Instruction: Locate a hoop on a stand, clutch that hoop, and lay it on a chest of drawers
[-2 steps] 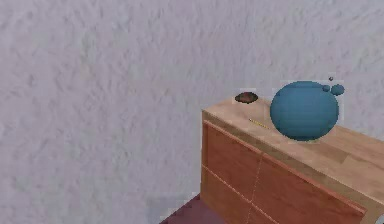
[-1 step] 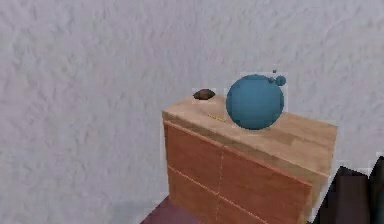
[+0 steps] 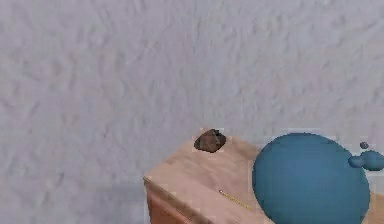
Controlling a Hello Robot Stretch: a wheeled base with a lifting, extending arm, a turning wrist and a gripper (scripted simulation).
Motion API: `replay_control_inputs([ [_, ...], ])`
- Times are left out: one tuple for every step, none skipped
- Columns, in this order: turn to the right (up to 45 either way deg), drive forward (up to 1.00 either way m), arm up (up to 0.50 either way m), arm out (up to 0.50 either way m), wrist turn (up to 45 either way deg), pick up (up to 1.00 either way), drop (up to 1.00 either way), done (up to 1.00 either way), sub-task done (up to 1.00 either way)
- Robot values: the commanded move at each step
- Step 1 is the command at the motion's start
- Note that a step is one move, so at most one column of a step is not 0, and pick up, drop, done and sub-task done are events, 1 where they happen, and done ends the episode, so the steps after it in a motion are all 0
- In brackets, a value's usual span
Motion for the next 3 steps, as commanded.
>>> replay_control_inputs([
  [-45.0,0.0,0.0,0.0,0.0,0.0,0.0,0.0,0.0],
  [-45.0,0.0,0.0,0.0,0.0,0.0,0.0,0.0,0.0],
  [-15.0,0.0,0.0,0.0,0.0,0.0,0.0,0.0,0.0],
])
